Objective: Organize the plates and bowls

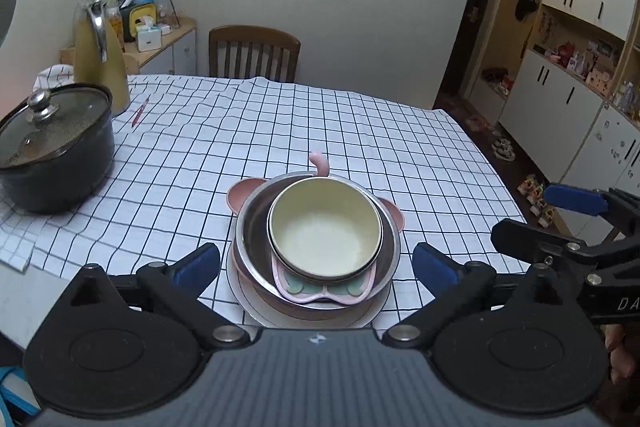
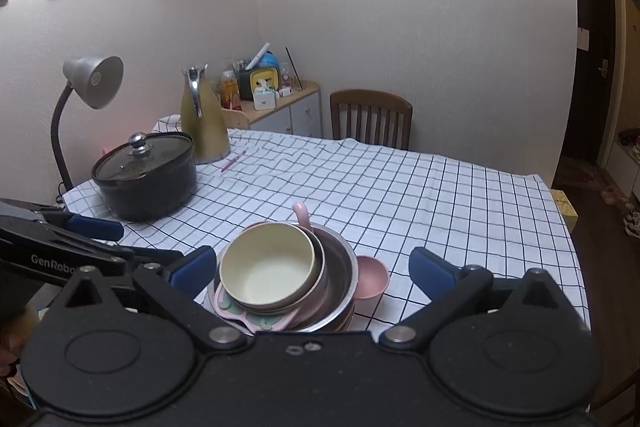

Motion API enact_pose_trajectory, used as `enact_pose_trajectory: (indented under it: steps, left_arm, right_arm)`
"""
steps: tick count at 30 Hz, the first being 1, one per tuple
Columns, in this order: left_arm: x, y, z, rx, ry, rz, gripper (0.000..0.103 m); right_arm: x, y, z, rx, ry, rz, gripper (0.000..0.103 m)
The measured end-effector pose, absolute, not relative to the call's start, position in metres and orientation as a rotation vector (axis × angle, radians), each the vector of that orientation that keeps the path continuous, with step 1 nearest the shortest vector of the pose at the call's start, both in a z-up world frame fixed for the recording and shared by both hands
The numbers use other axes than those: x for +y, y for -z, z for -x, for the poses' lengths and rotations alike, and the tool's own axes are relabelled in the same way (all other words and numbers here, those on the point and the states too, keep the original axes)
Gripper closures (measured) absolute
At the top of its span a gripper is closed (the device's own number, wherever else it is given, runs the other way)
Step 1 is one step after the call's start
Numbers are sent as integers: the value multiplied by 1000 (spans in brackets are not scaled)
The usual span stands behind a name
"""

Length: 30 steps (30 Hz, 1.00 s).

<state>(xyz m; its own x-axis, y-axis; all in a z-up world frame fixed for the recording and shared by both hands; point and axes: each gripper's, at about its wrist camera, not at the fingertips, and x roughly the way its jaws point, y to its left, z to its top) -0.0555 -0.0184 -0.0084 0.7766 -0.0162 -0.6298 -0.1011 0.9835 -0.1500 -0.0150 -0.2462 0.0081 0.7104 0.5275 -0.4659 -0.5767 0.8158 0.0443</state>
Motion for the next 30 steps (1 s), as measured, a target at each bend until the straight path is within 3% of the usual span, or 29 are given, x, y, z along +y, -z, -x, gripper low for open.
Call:
enact_pose_trajectory:
  steps: [30]
  left_arm:
    - [-16, -2, 82, 613, -109, 175, 0]
  right_arm:
    - [-239, -7, 35, 550, -520, 6, 0]
